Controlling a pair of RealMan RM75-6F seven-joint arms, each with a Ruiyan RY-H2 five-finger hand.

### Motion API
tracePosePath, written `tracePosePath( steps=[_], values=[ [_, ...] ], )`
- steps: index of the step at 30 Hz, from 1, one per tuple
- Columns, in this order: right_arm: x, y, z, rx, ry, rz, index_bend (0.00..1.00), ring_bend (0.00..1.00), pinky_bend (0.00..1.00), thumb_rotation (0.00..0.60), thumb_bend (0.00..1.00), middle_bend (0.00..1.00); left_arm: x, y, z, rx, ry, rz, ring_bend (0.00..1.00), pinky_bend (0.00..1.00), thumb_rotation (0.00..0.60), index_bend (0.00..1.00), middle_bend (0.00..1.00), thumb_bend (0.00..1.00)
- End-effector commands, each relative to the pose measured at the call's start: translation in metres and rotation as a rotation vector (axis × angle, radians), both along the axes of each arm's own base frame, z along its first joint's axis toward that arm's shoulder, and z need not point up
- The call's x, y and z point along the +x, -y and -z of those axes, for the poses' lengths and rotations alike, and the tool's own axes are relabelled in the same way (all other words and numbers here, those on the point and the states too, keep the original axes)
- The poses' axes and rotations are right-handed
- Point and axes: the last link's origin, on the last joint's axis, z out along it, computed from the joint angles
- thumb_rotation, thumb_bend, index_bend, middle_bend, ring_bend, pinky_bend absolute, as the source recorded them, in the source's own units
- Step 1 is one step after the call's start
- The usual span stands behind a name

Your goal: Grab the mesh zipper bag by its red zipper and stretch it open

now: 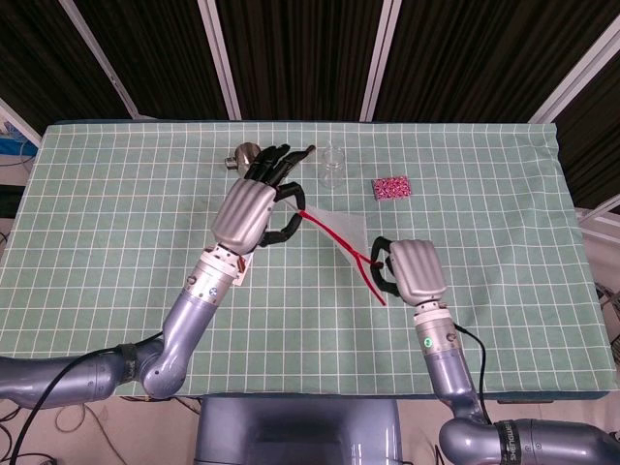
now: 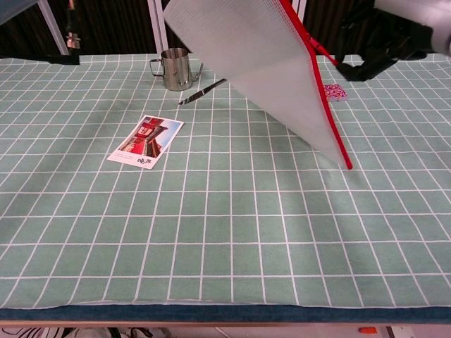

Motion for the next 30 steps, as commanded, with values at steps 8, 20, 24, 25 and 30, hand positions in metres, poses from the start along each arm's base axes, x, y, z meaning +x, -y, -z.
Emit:
tracePosePath(
  steps=[8, 20, 24, 25, 30],
  values=[
    [-0.024, 0.016, -0.032, -0.077, -0.018, 0.067, 0.66, 1.0, 0.95, 0.6, 0.67, 1.0, -0.028, 0.003, -0.016, 0.008, 0.013, -0.031, 0.0, 0.0, 0.6, 0.59, 0.12, 0.42],
    [-0.045, 0.025, -0.063, -0.155, -0.022, 0.127, 0.66, 1.0, 0.95, 0.6, 0.67, 1.0, -0.054, -0.001, -0.023, 0.023, -0.009, -0.076, 0.0, 0.0, 0.6, 0.59, 0.12, 0.42],
    [-0.05, 0.027, -0.069, -0.172, -0.024, 0.137, 0.66, 1.0, 0.95, 0.6, 0.67, 1.0, -0.06, -0.003, -0.026, 0.029, -0.015, -0.086, 0.0, 0.0, 0.6, 0.59, 0.12, 0.42],
    [-0.051, 0.027, -0.071, -0.175, -0.022, 0.141, 0.66, 1.0, 0.95, 0.6, 0.67, 1.0, -0.061, -0.003, -0.026, 0.03, -0.016, -0.088, 0.0, 0.0, 0.6, 0.59, 0.12, 0.42],
    [-0.054, 0.028, -0.076, -0.191, -0.012, 0.154, 0.66, 1.0, 0.95, 0.6, 0.67, 1.0, -0.067, -0.005, -0.028, 0.035, -0.028, -0.099, 0.0, 0.0, 0.6, 0.59, 0.12, 0.42]
  ],
)
